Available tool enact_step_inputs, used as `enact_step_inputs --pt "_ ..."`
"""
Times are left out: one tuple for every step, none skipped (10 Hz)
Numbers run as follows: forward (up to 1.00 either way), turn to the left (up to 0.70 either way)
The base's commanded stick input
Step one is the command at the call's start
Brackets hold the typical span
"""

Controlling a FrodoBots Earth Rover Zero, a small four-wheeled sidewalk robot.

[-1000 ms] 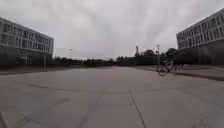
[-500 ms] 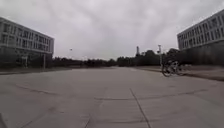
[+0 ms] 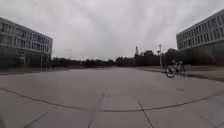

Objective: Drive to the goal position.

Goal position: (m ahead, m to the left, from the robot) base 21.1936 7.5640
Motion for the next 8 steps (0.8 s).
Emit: enact_step_inputs --pt "1.0 0.0" --pt "1.0 0.0" --pt "1.0 0.0" --pt "1.0 0.0" --pt "1.0 0.0" --pt "1.0 0.0" --pt "1.0 0.0" --pt "1.0 0.0"
